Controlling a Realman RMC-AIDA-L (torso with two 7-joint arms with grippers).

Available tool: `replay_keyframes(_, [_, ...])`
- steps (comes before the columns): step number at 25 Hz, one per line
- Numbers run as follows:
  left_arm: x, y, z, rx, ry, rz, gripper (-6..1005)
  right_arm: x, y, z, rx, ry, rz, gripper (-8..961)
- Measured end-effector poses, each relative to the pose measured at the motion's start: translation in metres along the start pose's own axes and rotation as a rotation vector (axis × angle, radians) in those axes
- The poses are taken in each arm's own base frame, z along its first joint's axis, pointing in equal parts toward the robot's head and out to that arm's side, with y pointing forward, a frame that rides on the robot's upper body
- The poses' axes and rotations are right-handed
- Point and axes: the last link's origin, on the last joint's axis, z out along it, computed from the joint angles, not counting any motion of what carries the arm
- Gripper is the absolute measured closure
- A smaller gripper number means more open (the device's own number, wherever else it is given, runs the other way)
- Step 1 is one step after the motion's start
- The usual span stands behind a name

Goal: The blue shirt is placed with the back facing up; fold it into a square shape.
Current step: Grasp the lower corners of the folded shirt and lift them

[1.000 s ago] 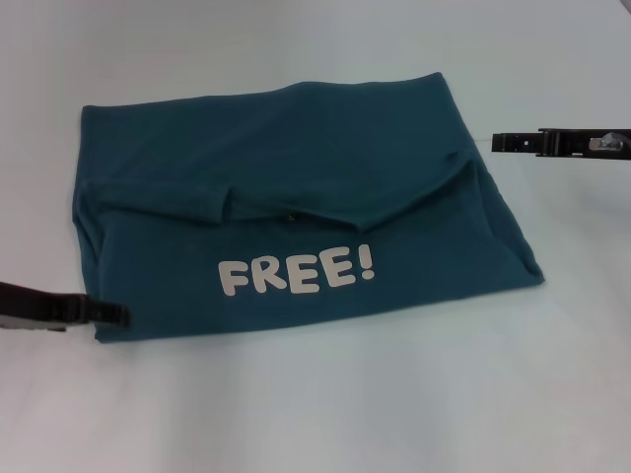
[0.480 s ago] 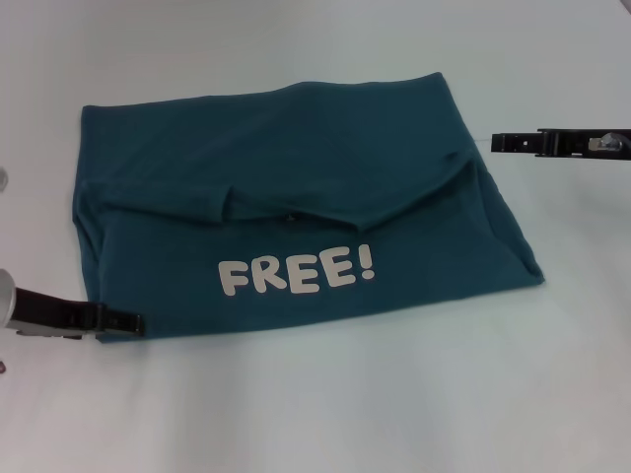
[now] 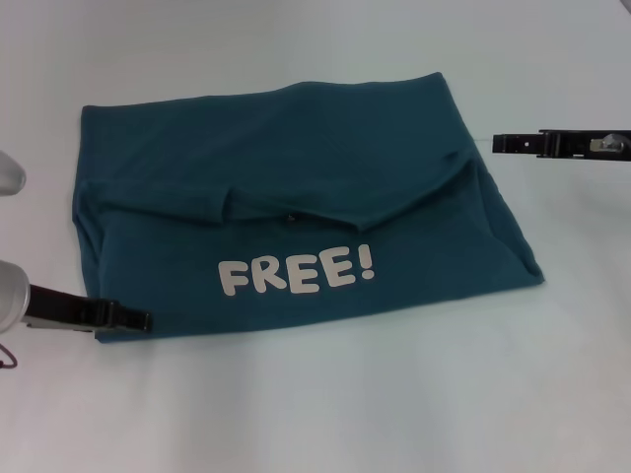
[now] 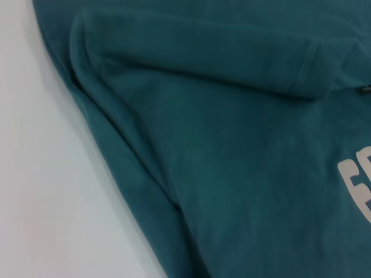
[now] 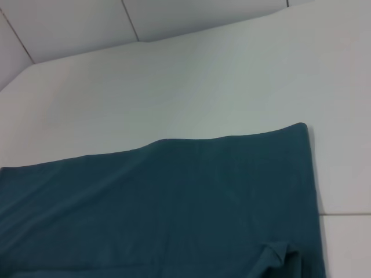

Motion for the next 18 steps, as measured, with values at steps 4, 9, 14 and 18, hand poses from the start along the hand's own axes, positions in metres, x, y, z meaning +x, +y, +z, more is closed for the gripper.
replay_keyframes(4, [-0.001, -0.002, 0.002, 0.010, 0.001, 0.016, 213, 0.001, 0.000, 0.000, 0.000, 0.001, 0.003, 37])
replay_keyframes(9, [-0.004, -0.001, 0.007, 0.017, -0.014, 0.029, 243, 0.002, 0.000, 0.000, -0.001, 0.001, 0.005, 37])
replay_keyframes(14, [-0.004, 0.002, 0.010, 0.011, -0.024, 0.033, 447, 0.002, -0.001, 0.000, 0.001, -0.001, 0.008, 37])
replay_keyframes(18, [-0.003, 0.003, 0.011, 0.010, -0.022, 0.037, 608, 0.002, -0.001, 0.000, 0.001, -0.001, 0.010, 37])
